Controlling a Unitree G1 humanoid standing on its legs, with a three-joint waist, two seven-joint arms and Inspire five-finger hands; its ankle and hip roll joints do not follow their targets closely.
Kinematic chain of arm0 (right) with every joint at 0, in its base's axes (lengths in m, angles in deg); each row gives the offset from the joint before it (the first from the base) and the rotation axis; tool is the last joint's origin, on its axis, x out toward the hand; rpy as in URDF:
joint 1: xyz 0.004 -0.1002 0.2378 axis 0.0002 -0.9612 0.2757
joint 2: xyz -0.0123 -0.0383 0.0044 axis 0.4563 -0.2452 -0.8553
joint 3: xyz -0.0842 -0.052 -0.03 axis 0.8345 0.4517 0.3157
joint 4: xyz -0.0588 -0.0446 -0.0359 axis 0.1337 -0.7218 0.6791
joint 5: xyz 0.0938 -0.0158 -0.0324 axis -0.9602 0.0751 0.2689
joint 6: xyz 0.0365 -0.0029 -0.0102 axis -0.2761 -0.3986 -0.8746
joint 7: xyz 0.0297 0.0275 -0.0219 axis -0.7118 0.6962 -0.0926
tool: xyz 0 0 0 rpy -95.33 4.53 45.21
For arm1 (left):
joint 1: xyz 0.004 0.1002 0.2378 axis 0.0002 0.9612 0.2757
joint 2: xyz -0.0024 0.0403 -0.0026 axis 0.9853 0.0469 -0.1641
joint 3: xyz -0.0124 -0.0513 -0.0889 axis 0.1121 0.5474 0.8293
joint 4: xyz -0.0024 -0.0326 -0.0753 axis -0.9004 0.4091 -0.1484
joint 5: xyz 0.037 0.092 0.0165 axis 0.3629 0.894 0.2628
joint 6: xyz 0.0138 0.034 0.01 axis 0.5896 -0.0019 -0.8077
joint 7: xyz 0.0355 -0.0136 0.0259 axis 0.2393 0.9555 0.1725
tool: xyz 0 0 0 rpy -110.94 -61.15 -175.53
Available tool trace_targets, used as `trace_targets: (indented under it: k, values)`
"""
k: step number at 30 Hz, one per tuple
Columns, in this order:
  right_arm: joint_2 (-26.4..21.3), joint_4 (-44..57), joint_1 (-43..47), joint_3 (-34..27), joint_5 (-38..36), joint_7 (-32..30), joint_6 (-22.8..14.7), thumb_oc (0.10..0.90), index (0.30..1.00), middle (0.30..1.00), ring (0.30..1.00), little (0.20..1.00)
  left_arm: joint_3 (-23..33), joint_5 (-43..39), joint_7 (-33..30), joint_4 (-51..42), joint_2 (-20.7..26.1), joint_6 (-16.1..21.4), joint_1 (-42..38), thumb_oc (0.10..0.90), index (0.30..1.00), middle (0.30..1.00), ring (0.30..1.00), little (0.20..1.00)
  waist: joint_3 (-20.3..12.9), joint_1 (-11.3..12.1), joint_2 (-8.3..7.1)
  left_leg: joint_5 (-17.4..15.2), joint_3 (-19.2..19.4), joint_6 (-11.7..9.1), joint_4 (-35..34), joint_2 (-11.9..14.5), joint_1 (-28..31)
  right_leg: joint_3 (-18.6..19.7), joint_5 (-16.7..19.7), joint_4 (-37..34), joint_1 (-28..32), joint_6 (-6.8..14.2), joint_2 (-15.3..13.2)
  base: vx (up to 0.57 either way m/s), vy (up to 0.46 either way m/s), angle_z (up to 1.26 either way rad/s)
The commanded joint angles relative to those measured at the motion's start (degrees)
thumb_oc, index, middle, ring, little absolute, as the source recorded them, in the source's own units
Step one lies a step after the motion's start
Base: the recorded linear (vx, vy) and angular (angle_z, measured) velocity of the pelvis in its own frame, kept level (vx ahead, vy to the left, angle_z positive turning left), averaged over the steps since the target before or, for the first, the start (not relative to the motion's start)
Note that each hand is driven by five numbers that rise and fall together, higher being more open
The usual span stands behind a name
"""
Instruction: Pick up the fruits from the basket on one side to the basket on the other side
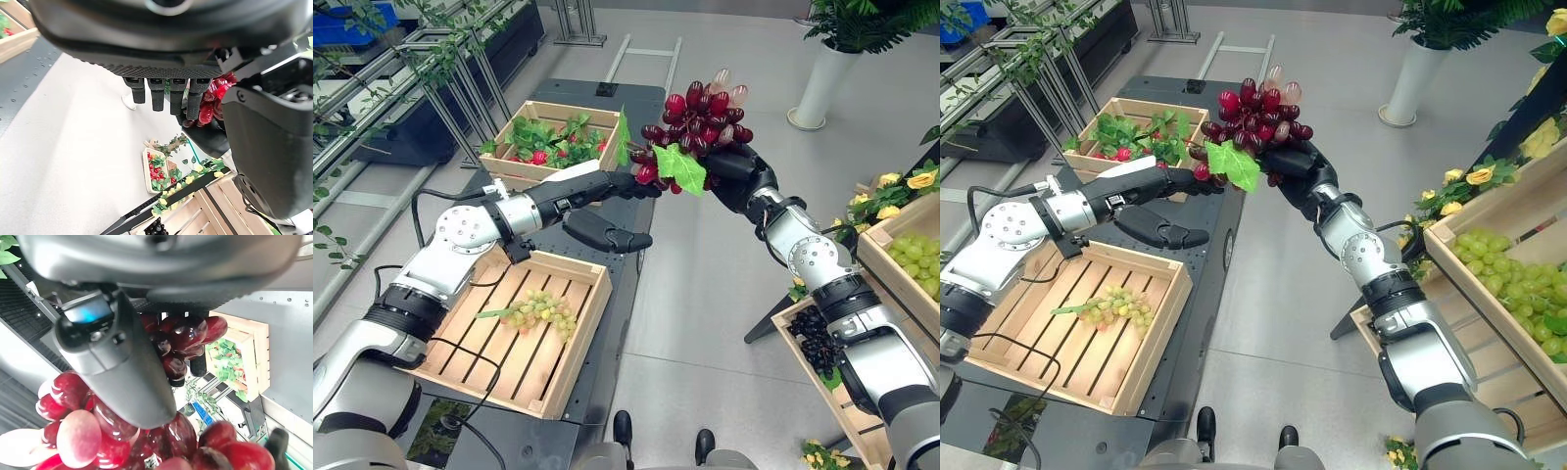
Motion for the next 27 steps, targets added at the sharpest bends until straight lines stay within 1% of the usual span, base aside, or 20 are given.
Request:
trace_targets:
  k: [1,4,6,8,9,11,13,14,18,21,23,25,27]
  values:
    - [-0.9,0.2,0.6,-5.0,-0.1,1.9,-9.8,0.400,0.300,0.300,0.300,0.300,0.7,-4.2,-2.4,2.5,0.3,2.3,-1.9,0.800,0.900,0.900,0.900,0.900,-12.7,2.2,0.49,-10.2,-2.9,-1.8,0.1,-1.8,3.7,-2.5,-2.1,0.1,0.0,-2.6,1.5,0.00,0.000,0.00]
    - [-1.0,0.2,0.0,-5.6,1.7,1.6,-10.2,0.400,0.300,0.300,0.300,0.300,2.5,-4.7,-4.4,5.3,-0.7,1.4,0.6,0.800,0.900,0.900,0.900,0.900,-12.6,2.2,0.53,-10.2,-2.9,-1.7,0.1,-1.8,3.8,-2.5,-2.1,0.1,0.0,-2.6,1.5,0.00,0.000,0.00]
    - [-1.1,0.1,-0.1,-5.8,2.3,1.6,-10.2,0.400,0.300,0.300,0.300,0.300,3.4,-4.7,-5.0,7.2,-1.4,1.7,1.9,0.800,0.900,0.900,0.900,0.900,-12.5,2.2,0.52,-10.2,-2.9,-1.7,0.1,-1.8,3.9,-2.4,-2.1,0.1,0.0,-2.6,1.6,0.00,0.000,0.00]
    - [-0.9,0.3,-0.7,-6.1,2.9,1.4,-10.3,0.400,0.300,0.300,0.300,0.300,5.0,-4.2,-6.2,10.8,-3.2,2.2,4.3,0.800,0.900,0.900,0.900,0.900,-12.5,2.0,0.43,-10.1,-2.9,-1.7,0.1,-1.8,3.8,-2.1,-2.0,0.1,-0.1,-2.7,1.6,0.00,0.000,0.00]
    - [-0.5,0.3,-1.2,-6.4,3.0,1.2,-10.3,0.400,0.300,0.300,0.300,0.300,5.9,-2.1,-6.4,14.5,-5.2,3.1,5.9,0.800,0.900,0.900,0.900,0.900,-12.4,1.8,0.40,-10.2,-2.8,-1.7,0.1,-1.8,3.9,-2.0,-2.0,0.1,-0.2,-2.7,1.7,0.00,0.000,0.00]
    - [-0.4,0.3,-1.5,-6.5,3.1,0.9,-10.2,0.400,0.300,0.300,0.300,0.300,5.9,-0.6,-7.5,17.2,-6.4,3.5,7.2,0.800,0.900,0.900,0.900,0.900,-12.3,1.6,0.39,-10.1,-2.7,-1.7,0.1,-1.8,3.9,-1.9,-2.0,0.1,-0.2,-2.7,1.6,0.00,0.000,0.00]
    - [-0.2,0.2,-2.0,-6.6,3.7,0.7,-10.3,0.400,0.300,0.300,0.300,0.300,6.1,0.2,-8.3,19.5,-7.6,3.2,8.1,0.800,0.900,0.900,0.900,0.900,-12.2,1.4,0.32,-10.2,-2.5,-1.7,0.1,-1.8,4.0,-1.7,-2.0,0.1,-0.3,-2.7,1.6,0.00,0.000,0.00]
    - [-0.1,0.0,-2.8,-6.8,4.4,0.6,-10.7,0.400,0.300,0.300,0.300,0.300,6.9,1.0,-9.0,22.2,-8.9,3.1,9.0,0.800,0.900,0.900,0.900,0.900,-12.0,1.2,0.23,-10.1,-2.1,-1.7,0.1,-1.7,4.1,-1.7,-2.0,0.1,-0.3,-2.7,1.6,0.00,0.000,0.00]
    - [-0.3,0.0,-4.1,-7.3,5.8,0.5,-11.2,0.400,0.300,0.300,0.300,0.300,8.2,2.7,-10.0,26.1,-10.7,3.1,10.5,0.800,0.900,0.900,0.900,0.900,-11.9,0.6,0.11,-10.2,-1.7,-1.7,0.1,-1.6,4.1,-1.3,-1.8,0.1,-0.5,-2.7,1.6,0.00,0.000,0.00]
    - [-0.4,-0.3,-4.9,-7.7,6.9,0.6,-11.9,0.400,0.300,0.300,0.300,0.300,8.7,3.3,-10.8,27.5,-11.2,2.8,11.3,0.800,0.900,0.900,0.900,0.900,-11.7,0.3,0.09,-10.2,-1.4,-1.7,0.1,-1.6,4.1,-0.9,-1.8,0.1,-0.6,-2.6,1.7,0.00,0.000,0.00]
    - [-0.3,0.3,-7.1,-8.0,10.5,0.6,-13.2,0.400,0.300,0.300,0.300,0.300,9.9,3.3,-12.6,28.3,-12.3,2.4,13.1,0.800,0.900,0.900,0.900,0.900,-11.3,0.0,0.05,-10.2,-1.0,-1.7,0.1,-1.5,4.3,-0.6,-1.7,0.1,-0.7,-2.5,1.7,0.02,0.025,-0.03]
    - [-0.2,0.5,-8.6,-8.2,12.3,1.0,-13.6,0.400,0.300,0.300,0.300,0.300,10.9,2.4,-14.1,28.1,-12.9,2.0,14.0,0.800,0.900,0.900,0.900,0.900,-11.1,-0.2,-0.03,-10.2,-0.9,-1.6,0.1,-1.5,4.4,-0.4,-1.6,0.1,-0.7,-2.5,1.7,0.01,0.025,-0.04]
    - [0.2,0.8,-11.8,-8.5,14.2,1.5,-14.3,0.400,0.300,0.300,0.300,0.300,12.7,1.5,-15.9,27.7,-13.9,2.6,15.4,0.800,0.900,0.900,0.900,0.900,-10.9,-0.4,-0.19,-10.3,-0.6,-1.6,0.1,-1.5,4.4,-0.3,-1.7,0.1,-0.7,-2.5,1.7,0.00,0.000,0.00]
